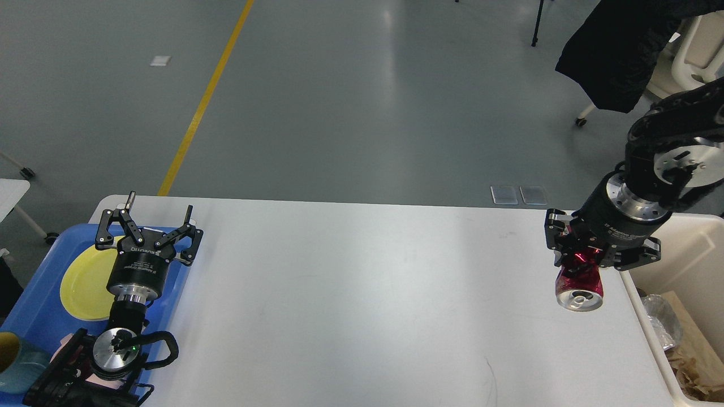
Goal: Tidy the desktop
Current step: 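Lift the red can, carry it to the bin, release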
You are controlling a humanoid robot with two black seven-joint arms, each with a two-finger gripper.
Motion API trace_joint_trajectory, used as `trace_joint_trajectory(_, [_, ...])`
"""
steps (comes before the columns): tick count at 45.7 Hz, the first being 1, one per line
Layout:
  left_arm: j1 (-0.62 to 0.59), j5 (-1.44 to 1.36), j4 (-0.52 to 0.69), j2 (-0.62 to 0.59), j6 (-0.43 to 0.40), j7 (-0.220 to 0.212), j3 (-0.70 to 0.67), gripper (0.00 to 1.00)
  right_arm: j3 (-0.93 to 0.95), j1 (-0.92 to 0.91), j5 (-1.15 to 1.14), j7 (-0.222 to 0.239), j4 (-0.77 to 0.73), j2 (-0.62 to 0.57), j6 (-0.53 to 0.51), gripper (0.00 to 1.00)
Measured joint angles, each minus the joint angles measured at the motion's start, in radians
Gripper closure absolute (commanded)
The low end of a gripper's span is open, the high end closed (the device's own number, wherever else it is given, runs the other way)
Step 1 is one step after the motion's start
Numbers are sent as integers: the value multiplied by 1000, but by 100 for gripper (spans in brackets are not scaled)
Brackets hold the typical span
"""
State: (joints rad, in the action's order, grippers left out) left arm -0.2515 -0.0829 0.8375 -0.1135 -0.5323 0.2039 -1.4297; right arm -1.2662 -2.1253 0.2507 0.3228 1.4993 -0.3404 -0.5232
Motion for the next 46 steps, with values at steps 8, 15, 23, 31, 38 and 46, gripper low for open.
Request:
trace_joint_trajectory(8, [0, 0, 0, 0, 0, 0, 0, 4, -111, -66, -7, -215, 41, 8, -59, 100])
trace_joint_trajectory(15, [0, 0, 0, 0, 0, 0, 0, 4, -151, -102, -25, -289, 62, 7, -72, 100])
trace_joint_trajectory(23, [0, 0, 0, 0, 0, 1, 0, 4, -201, -98, -28, -297, 31, -5, -64, 100])
trace_joint_trajectory(31, [0, -1, 0, 0, 0, 1, 0, 4, -282, 12, -25, -291, -108, -110, -38, 100])
trace_joint_trajectory(38, [0, -1, 0, 0, 0, 1, 0, 4, -282, 208, -15, -283, -325, -259, 51, 100])
trace_joint_trajectory(46, [0, -1, 0, 0, 0, 1, 0, 4, -172, 495, -11, -282, -505, -378, 308, 100])
